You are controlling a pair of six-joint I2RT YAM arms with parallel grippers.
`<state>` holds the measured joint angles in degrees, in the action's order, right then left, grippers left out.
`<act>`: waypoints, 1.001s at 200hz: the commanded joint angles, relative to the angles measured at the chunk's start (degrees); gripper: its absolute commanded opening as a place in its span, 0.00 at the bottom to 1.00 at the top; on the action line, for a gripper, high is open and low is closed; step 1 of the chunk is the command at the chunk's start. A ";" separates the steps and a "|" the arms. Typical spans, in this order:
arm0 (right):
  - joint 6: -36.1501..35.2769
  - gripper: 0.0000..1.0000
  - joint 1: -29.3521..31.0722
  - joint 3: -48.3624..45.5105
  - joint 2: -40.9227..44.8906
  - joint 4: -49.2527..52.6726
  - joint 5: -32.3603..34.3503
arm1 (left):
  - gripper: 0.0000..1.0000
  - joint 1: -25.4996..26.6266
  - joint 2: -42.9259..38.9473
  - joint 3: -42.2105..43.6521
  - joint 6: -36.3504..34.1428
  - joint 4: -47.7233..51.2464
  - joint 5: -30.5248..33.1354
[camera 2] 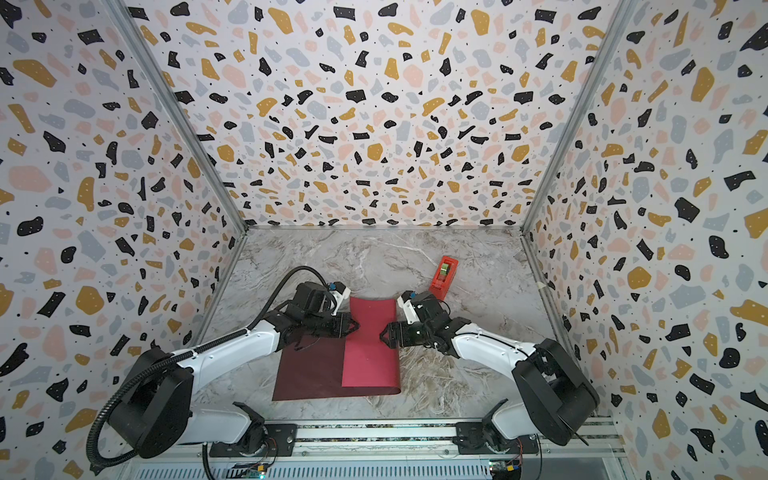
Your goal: Wrap the gift box in paper
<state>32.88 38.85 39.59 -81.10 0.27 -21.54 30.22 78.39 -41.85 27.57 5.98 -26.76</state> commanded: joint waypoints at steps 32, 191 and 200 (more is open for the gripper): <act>-0.19 0.94 -0.17 -0.18 -0.81 -2.11 -1.25 | 0.00 -0.51 -0.08 0.69 -1.16 -0.03 -0.75; 2.36 0.93 -0.15 2.41 -0.73 -3.08 -4.65 | 0.00 -2.09 0.26 0.54 -1.90 0.83 -1.08; 2.45 0.93 -0.18 2.58 -0.72 -2.98 -4.84 | 0.00 -2.24 0.23 0.49 -1.91 0.82 -1.08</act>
<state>34.92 38.85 39.68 -82.46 -2.20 -25.36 28.53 78.50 -41.85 26.48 6.11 -26.96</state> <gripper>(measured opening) 0.937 0.047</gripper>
